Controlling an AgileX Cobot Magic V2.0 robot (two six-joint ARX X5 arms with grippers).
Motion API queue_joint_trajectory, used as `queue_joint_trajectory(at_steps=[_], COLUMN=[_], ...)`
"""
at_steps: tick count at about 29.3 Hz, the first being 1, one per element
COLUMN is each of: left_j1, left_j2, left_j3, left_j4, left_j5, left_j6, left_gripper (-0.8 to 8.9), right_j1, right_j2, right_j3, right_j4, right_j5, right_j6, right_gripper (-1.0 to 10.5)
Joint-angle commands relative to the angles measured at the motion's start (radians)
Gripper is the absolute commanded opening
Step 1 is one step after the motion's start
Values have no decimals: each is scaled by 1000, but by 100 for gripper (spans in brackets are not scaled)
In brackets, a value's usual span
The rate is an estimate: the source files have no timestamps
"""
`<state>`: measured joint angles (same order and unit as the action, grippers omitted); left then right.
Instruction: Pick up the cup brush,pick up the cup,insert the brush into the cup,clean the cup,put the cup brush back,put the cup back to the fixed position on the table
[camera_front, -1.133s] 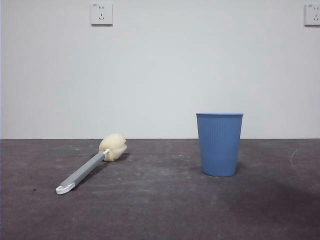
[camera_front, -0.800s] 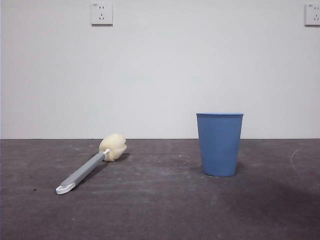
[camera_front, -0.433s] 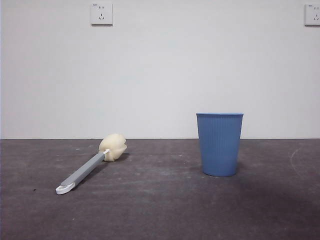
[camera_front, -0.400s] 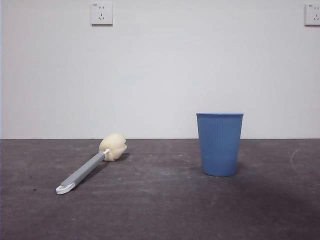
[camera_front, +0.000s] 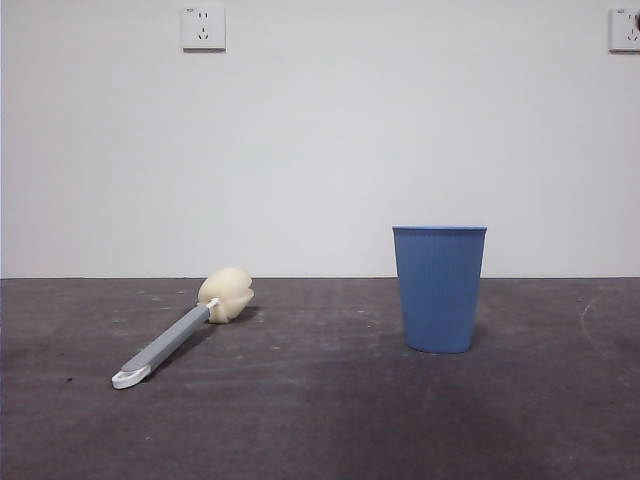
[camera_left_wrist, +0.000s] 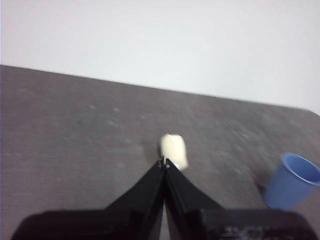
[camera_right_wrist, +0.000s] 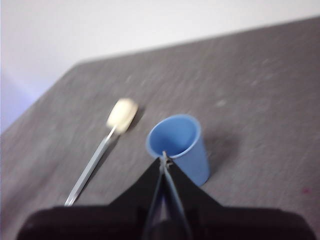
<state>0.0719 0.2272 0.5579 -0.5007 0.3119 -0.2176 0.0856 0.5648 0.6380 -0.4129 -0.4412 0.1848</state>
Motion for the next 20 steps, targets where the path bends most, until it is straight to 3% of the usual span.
queue_joint_trajectory(at_steps=[1,9,16,20], left_j1=[2,1,1,1], left_j2=[90,318,375,375], left_j3=[84,315,393,393], left_j4=[-68,-338,-525,-592], left_j5=[65,177,195,195], left_j6=[59,205,294,328], left_gripper=[-7,-7,-7,-8], right_j1=[1,2,2,2], right_j2=[77,195,193,194], right_j3=[119,339,351,351], right_j4=[-134,-498,-647,-652], right_j5=[-40,-58,-58,-58], right_j6=[-128,-290,-322,-324], right_gripper=[-12,-12,-12,-11])
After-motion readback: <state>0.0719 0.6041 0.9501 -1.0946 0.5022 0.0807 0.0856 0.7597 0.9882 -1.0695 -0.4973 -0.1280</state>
